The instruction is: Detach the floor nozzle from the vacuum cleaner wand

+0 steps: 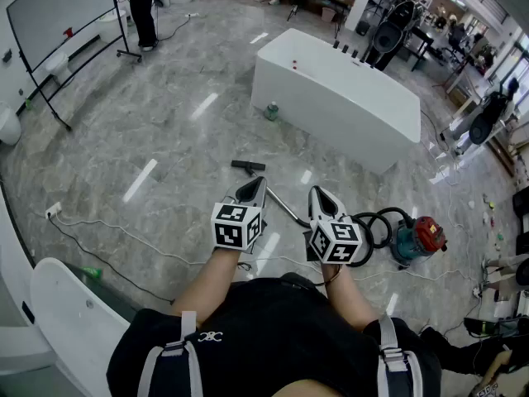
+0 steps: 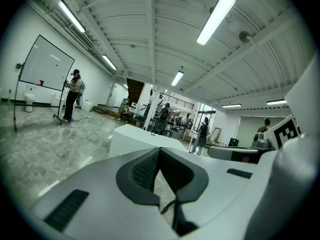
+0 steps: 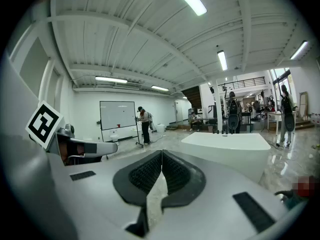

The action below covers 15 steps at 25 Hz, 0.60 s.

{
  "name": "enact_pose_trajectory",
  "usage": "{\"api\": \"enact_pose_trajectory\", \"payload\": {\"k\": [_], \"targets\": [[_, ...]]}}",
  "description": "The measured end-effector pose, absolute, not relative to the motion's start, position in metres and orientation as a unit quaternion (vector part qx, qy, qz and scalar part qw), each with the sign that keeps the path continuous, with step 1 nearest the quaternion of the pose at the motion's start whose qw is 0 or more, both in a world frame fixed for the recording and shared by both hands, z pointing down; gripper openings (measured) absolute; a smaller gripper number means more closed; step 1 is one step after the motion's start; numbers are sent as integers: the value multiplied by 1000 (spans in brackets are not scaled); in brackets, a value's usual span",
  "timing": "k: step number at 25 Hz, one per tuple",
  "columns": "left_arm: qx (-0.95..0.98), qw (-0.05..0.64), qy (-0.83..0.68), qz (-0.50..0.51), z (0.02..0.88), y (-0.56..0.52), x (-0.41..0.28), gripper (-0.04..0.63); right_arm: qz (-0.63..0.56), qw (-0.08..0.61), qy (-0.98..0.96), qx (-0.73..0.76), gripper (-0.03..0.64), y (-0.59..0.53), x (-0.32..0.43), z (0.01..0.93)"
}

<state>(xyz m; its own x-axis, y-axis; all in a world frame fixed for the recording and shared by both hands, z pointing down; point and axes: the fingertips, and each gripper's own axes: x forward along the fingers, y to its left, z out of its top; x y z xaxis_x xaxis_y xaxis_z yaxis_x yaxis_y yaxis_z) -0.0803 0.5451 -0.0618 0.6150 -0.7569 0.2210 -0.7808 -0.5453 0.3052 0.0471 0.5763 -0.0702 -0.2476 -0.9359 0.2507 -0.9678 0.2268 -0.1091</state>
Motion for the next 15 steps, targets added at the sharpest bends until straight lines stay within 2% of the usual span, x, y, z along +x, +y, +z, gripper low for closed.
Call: {"api": "enact_pose_trajectory", "payload": {"k": [9,15], "targets": [[867,194,-458,40,-47,491,-83,9,135,60,-790,595,17,518,50,-51],[869,174,-458,67,-58,421,-41,9,155,24,-790,592,17,433,92,-53]]}}
